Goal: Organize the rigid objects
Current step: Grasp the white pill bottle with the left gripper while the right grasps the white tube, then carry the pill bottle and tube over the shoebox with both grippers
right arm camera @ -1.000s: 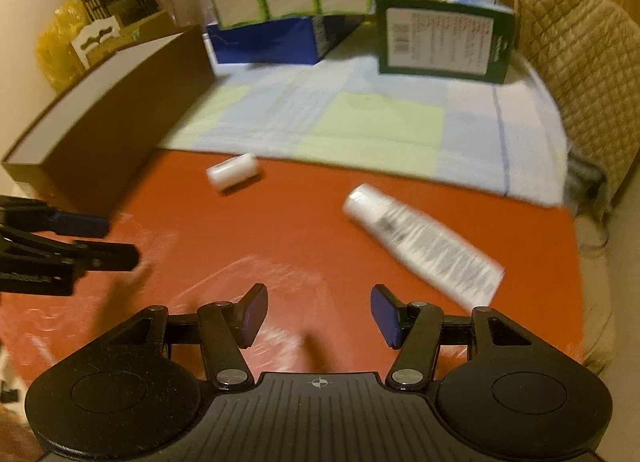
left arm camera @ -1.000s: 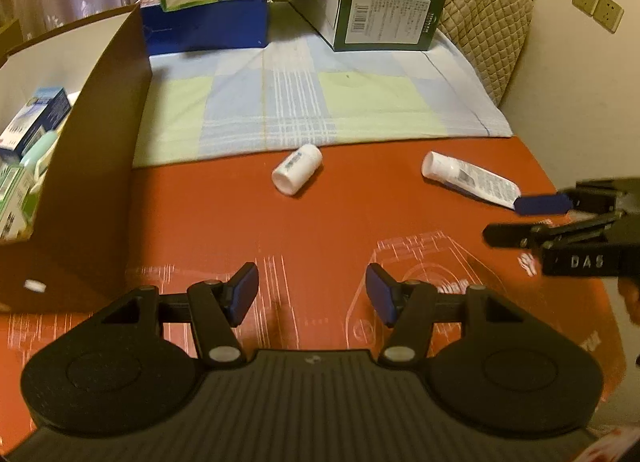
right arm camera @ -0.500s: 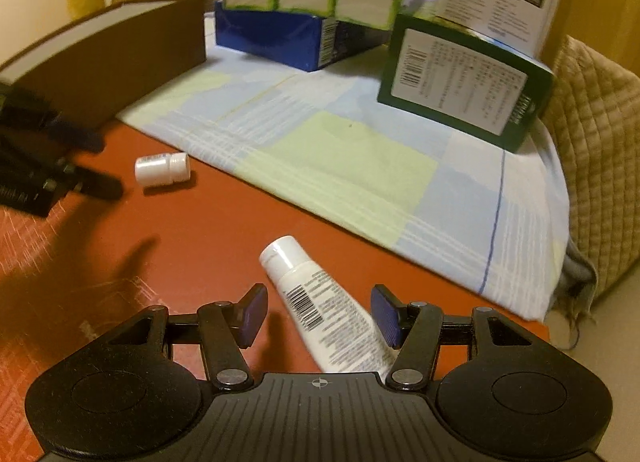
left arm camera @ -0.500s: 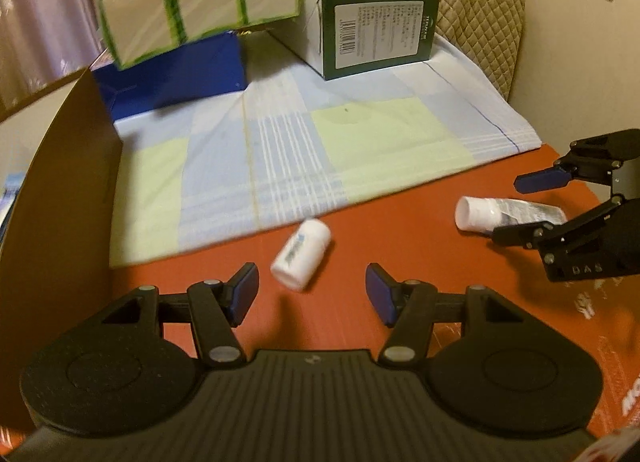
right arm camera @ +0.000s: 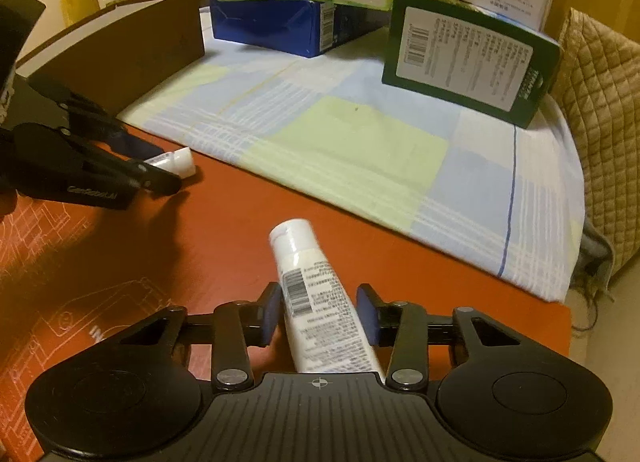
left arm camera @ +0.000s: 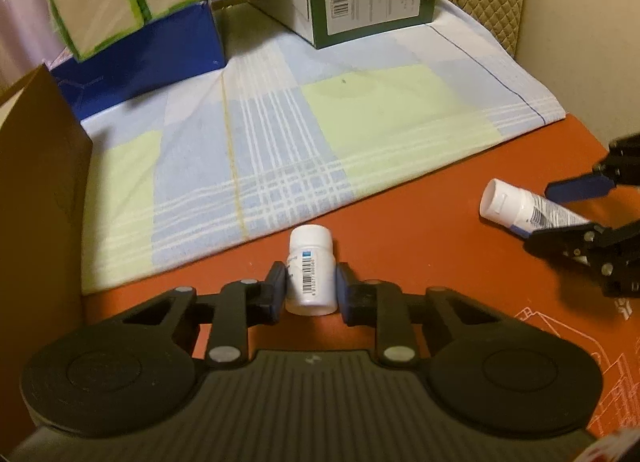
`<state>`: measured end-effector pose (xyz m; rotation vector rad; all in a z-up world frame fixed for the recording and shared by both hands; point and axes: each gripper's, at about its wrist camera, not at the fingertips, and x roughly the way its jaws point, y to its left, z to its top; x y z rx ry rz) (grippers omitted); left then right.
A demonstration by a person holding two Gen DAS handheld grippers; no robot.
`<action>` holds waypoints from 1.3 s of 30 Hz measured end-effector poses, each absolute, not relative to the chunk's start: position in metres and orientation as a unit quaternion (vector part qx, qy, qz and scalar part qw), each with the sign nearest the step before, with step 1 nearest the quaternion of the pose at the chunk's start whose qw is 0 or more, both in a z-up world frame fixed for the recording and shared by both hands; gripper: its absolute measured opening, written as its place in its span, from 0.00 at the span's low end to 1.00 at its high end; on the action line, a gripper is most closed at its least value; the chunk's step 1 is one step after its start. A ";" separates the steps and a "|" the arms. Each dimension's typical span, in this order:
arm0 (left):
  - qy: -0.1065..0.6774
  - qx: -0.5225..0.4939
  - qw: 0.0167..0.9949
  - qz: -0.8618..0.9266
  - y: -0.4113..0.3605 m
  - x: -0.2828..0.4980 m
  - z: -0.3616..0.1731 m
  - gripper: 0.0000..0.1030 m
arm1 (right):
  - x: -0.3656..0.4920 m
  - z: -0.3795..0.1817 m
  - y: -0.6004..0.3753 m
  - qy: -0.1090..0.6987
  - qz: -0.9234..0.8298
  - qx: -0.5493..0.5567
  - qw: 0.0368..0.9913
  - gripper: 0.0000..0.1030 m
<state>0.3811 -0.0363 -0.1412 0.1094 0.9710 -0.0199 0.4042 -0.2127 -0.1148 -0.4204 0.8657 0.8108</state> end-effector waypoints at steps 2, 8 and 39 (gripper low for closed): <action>0.471 0.038 0.882 -0.004 -0.036 0.378 -0.140 0.22 | 0.402 -0.114 -0.214 0.410 0.376 -0.187 0.810 0.36; 0.480 -0.002 0.877 0.011 -0.035 0.369 -0.141 0.22 | 0.399 -0.116 -0.214 0.412 0.372 -0.175 0.813 0.37; 0.487 -0.068 0.870 0.043 -0.076 0.276 -0.116 0.22 | 0.353 -0.103 -0.229 0.445 0.409 -0.164 0.780 0.34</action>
